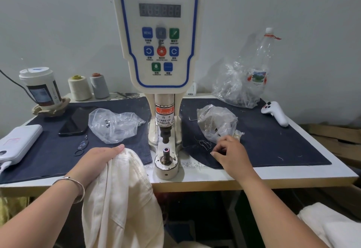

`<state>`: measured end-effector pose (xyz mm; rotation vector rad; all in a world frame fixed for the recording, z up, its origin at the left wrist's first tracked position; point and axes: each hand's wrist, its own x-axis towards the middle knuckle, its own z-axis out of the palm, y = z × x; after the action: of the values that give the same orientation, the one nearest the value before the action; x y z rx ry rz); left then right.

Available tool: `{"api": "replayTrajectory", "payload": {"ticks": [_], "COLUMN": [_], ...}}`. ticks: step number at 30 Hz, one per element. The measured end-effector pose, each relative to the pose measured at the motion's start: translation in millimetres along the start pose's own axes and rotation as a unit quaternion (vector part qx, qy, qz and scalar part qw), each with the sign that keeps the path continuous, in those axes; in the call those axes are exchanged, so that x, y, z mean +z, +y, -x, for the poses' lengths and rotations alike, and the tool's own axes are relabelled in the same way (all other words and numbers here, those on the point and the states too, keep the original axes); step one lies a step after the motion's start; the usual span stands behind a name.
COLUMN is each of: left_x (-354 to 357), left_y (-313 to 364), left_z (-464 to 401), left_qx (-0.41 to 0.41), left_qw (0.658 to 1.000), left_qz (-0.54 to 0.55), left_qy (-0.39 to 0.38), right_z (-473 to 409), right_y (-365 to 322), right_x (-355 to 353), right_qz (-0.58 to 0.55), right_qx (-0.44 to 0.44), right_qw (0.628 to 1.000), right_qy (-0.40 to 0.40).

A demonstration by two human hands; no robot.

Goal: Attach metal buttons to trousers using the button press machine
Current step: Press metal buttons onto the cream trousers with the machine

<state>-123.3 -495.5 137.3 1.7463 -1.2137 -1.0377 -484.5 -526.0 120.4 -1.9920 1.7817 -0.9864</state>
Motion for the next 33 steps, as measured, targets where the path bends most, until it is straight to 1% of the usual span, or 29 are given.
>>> {"api": "replayTrajectory", "payload": {"ticks": [2, 5, 6, 7, 9, 11, 15, 22, 26, 33], "left_x": [0, 1, 1, 2, 1, 1, 2, 1, 2, 2], "left_y": [2, 4, 5, 4, 4, 4, 4, 6, 7, 8], "left_z": [0, 3, 4, 4, 4, 3, 3, 5, 5, 5], "left_qx": [0.0, 0.004, 0.005, 0.003, 0.001, -0.001, -0.004, -0.005, -0.004, -0.008], "left_qw": [1.0, 1.0, 1.0, 1.0, 1.0, 1.0, 1.0, 1.0, 1.0, 1.0], "left_qz": [0.007, 0.011, 0.011, 0.01, 0.008, 0.006, 0.004, -0.013, -0.018, -0.014], "left_qy": [0.0, -0.007, -0.011, -0.012, -0.009, -0.003, 0.008, 0.004, 0.006, 0.01], "right_z": [1, 8, 11, 14, 20, 23, 17, 11, 11, 9], "right_y": [-2, -13, -23, -35, -61, -84, -100, -102, -104, -105], "right_x": [-4, -10, -11, -9, 0, 11, 19, 24, 23, 21], "right_qz": [-0.047, -0.138, -0.166, -0.197, -0.261, -0.284, -0.232, -0.232, -0.218, -0.23], "right_qx": [0.011, 0.024, 0.015, -0.003, -0.049, -0.084, -0.124, -0.096, -0.099, -0.084], "right_qw": [0.999, 0.983, 0.977, 0.972, 0.96, 0.955, 0.964, 0.966, 0.968, 0.966], "right_qy": [0.025, 0.116, 0.132, 0.13, 0.085, 0.032, -0.036, -0.069, -0.07, -0.084]}}
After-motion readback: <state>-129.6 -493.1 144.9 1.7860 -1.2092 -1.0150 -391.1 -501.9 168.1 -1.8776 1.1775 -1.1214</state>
